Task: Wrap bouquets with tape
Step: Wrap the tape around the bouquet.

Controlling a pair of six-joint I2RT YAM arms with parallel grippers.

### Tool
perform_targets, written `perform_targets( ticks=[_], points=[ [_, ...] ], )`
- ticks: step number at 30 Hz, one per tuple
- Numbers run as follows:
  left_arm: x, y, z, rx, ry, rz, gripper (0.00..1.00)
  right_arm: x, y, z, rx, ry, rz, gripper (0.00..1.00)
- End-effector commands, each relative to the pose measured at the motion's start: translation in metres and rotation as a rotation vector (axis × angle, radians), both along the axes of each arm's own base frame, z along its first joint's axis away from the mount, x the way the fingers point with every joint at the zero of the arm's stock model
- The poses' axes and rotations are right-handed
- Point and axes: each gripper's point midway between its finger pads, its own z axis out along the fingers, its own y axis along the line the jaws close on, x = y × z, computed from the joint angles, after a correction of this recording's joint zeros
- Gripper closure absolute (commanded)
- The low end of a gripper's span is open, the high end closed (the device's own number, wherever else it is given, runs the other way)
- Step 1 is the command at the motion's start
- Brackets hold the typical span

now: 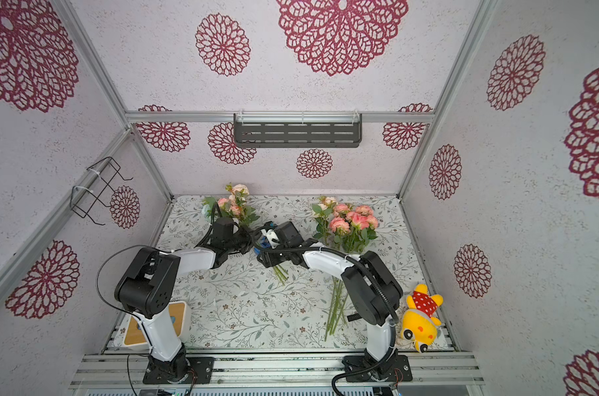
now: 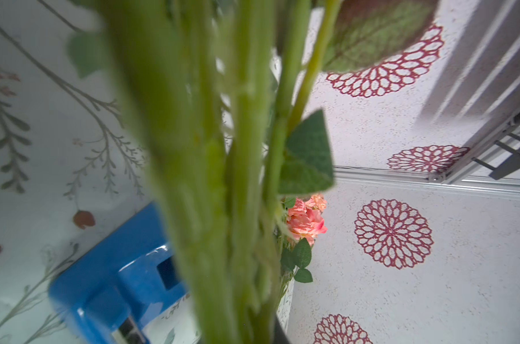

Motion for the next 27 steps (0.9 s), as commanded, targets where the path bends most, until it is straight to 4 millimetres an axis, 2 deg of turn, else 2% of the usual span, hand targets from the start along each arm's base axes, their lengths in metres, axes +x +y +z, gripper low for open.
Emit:
perform_targets(
  ticks=[1,6,9,11,13,16,19,24,27],
  points=[
    [0.01,-0.007,0.03,-0.069,-0.138,-0.017,1.0,-0.021,0.019,0.035,0.231,0.165,0.067,0.35],
    [0.01,-0.006,0.041,-0.099,-0.189,-0.006,1.0,-0.016,0.018,0.035,0.375,0.273,0.05,0.38],
    [0.01,-0.006,0.041,-0.1,-0.192,-0.007,1.0,-0.013,0.015,0.03,0.433,0.334,0.038,0.46],
    [0.01,-0.006,0.04,-0.116,-0.194,-0.005,1.0,-0.011,0.012,0.02,0.435,0.372,0.023,0.6],
    [0.011,-0.006,0.039,-0.126,-0.197,0.001,1.0,-0.007,0.007,0.007,0.415,0.399,-0.01,0.79],
    [0.011,-0.004,0.036,-0.108,-0.186,0.009,1.0,-0.002,-0.001,-0.008,0.322,0.362,-0.035,1.0],
    [0.011,-0.004,0.032,-0.09,-0.168,0.002,1.0,0.001,-0.006,-0.01,0.193,0.259,-0.037,1.0],
    [0.007,-0.002,0.017,-0.045,-0.093,0.002,0.77,0.007,-0.02,-0.009,-0.182,-0.016,-0.083,1.0],
    [0.0,0.002,-0.004,-0.014,0.02,0.017,0.69,0.008,-0.018,-0.003,-0.299,-0.133,-0.09,1.0]
  ],
)
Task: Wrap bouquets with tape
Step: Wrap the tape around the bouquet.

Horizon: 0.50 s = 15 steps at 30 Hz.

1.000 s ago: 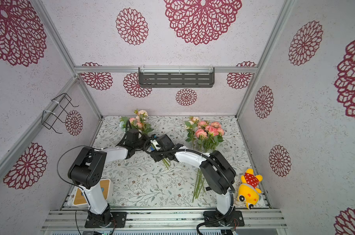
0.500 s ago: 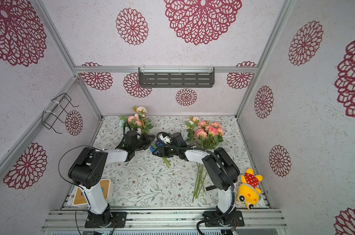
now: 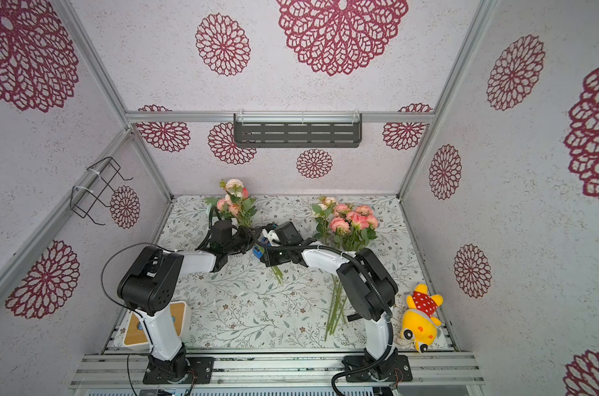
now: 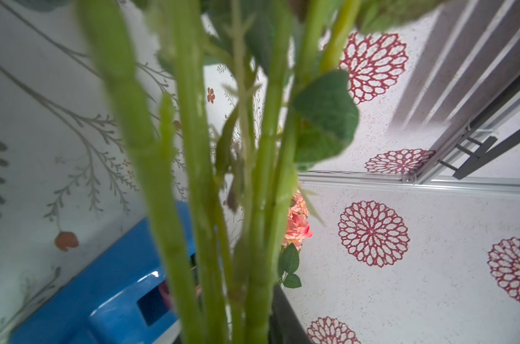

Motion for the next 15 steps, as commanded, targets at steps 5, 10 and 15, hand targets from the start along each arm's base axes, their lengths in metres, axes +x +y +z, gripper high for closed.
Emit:
perform_targets(
  ticks=[5,10,15],
  points=[
    [-0.008,-0.002,-0.01,0.062,0.122,-0.014,0.65,0.018,-0.023,0.021,-0.417,-0.374,-0.057,1.0],
    [-0.008,-0.006,-0.004,0.044,0.12,-0.031,0.72,0.024,-0.014,0.025,-0.509,-0.504,-0.062,1.0],
    [-0.006,-0.009,-0.001,0.037,0.118,-0.039,0.86,0.031,-0.006,0.021,-0.5,-0.529,-0.051,1.0]
  ],
)
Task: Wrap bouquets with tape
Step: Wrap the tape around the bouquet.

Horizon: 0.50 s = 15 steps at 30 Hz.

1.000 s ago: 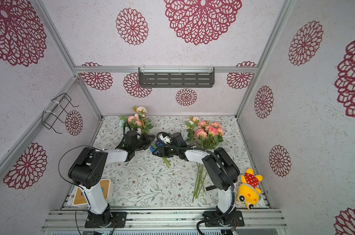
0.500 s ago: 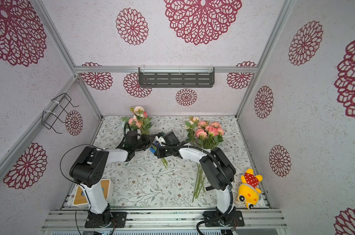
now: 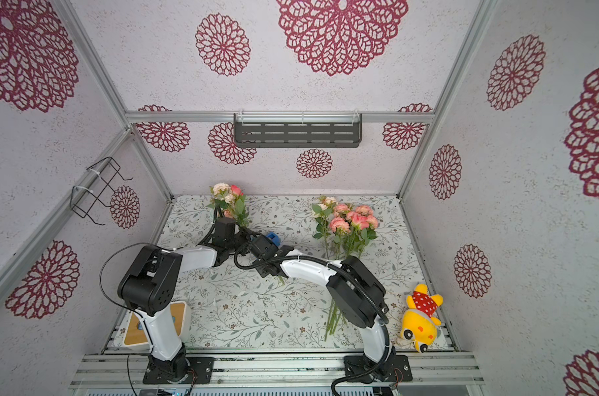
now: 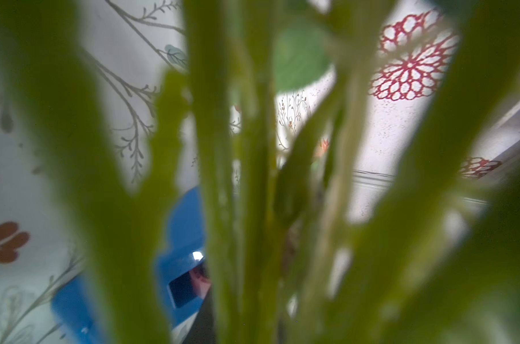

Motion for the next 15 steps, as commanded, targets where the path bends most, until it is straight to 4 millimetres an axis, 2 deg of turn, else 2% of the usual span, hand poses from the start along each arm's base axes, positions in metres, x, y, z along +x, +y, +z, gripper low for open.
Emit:
perform_targets(
  ticks=[1,3,7,8,10,11,14,15],
  points=[
    [0.001,-0.008,0.016,-0.014,-0.019,-0.032,0.91,0.026,0.005,0.026,0.0,-0.133,-0.022,1.0],
    [0.0,-0.008,0.016,-0.012,-0.019,-0.034,0.99,0.025,0.005,0.025,0.004,-0.128,-0.017,1.0],
    [0.0,-0.006,0.016,-0.012,-0.02,-0.031,1.0,0.019,0.003,0.025,0.06,-0.089,-0.006,0.99],
    [0.001,-0.006,0.017,-0.013,-0.023,-0.03,1.0,0.019,0.002,0.025,0.072,-0.073,-0.009,0.91],
    [0.003,-0.005,0.016,-0.012,-0.025,-0.028,1.0,0.019,-0.001,0.024,0.094,-0.017,-0.01,0.63],
    [0.003,-0.006,0.016,-0.013,-0.025,-0.03,1.0,0.018,-0.002,0.024,0.113,0.006,-0.008,0.54],
    [0.006,-0.008,0.016,-0.01,-0.034,-0.037,1.0,0.018,-0.004,0.034,0.217,0.053,-0.003,0.39],
    [0.007,-0.008,0.017,-0.013,-0.045,-0.038,1.0,0.019,-0.007,0.038,0.261,0.059,-0.018,0.38]
  ],
)
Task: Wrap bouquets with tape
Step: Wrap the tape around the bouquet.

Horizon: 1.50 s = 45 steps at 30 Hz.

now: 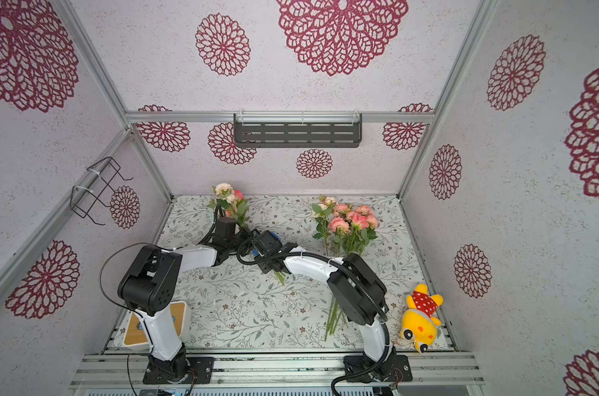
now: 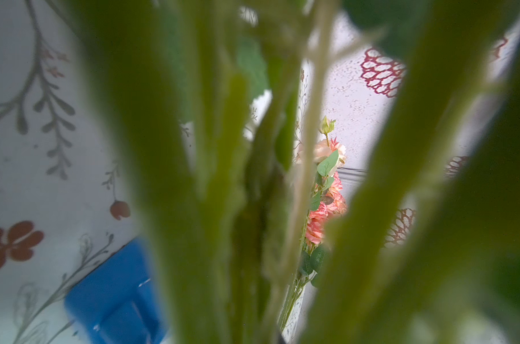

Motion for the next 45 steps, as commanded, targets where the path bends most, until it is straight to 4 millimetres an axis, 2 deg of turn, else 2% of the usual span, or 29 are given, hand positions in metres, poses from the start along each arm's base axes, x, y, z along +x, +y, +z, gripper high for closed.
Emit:
perform_targets(
  ticks=[1,2,4,5,6,9,14,20,26,29,31,34,35,39,42,45],
  points=[
    [0.01,-0.01,0.023,-0.031,-0.073,-0.03,1.0,0.005,-0.006,0.039,0.196,0.02,-0.033,0.35],
    [0.01,-0.009,0.024,-0.03,-0.079,-0.032,1.0,0.006,-0.009,0.043,0.261,0.036,-0.046,0.23],
    [0.011,-0.01,0.026,-0.03,-0.096,-0.038,1.0,0.009,-0.014,0.051,0.405,0.088,-0.072,0.16],
    [0.011,-0.011,0.027,-0.035,-0.103,-0.041,1.0,0.01,-0.015,0.053,0.492,0.139,-0.076,0.07],
    [0.012,-0.012,0.028,-0.042,-0.114,-0.045,1.0,0.011,-0.016,0.054,0.576,0.197,-0.079,0.08],
    [0.013,-0.013,0.03,-0.054,-0.139,-0.044,1.0,0.007,-0.007,0.053,0.76,0.371,-0.031,0.17],
    [0.015,-0.013,0.038,-0.067,-0.183,-0.043,1.0,-0.003,0.003,0.04,0.817,0.481,0.012,0.27],
    [0.018,-0.014,0.049,-0.104,-0.237,-0.032,1.0,0.004,0.001,0.032,0.943,0.575,0.004,0.36],
    [0.019,-0.013,0.055,-0.124,-0.27,-0.019,1.0,0.002,0.005,0.021,0.946,0.625,0.016,0.51],
    [0.021,-0.014,0.056,-0.136,-0.279,-0.018,1.0,0.0,0.004,0.015,0.942,0.631,0.014,0.67],
    [0.022,-0.014,0.055,-0.15,-0.28,-0.011,1.0,-0.001,0.003,0.012,0.933,0.631,0.014,0.87],
    [0.021,-0.01,0.05,-0.127,-0.276,0.004,1.0,0.002,-0.002,0.007,0.866,0.592,-0.014,0.97],
    [0.02,-0.009,0.048,-0.117,-0.27,0.008,0.97,0.003,-0.005,0.004,0.825,0.573,-0.028,1.0],
    [0.017,-0.005,0.038,-0.101,-0.239,0.024,0.83,0.008,-0.015,0.002,0.618,0.429,-0.061,1.0],
    [0.014,-0.005,0.032,-0.092,-0.218,0.02,0.78,0.01,-0.017,0.01,0.46,0.292,-0.061,1.0],
    [0.009,-0.006,0.025,-0.047,-0.171,0.006,0.69,0.012,-0.018,0.02,0.266,0.118,-0.078,1.0]
  ],
)
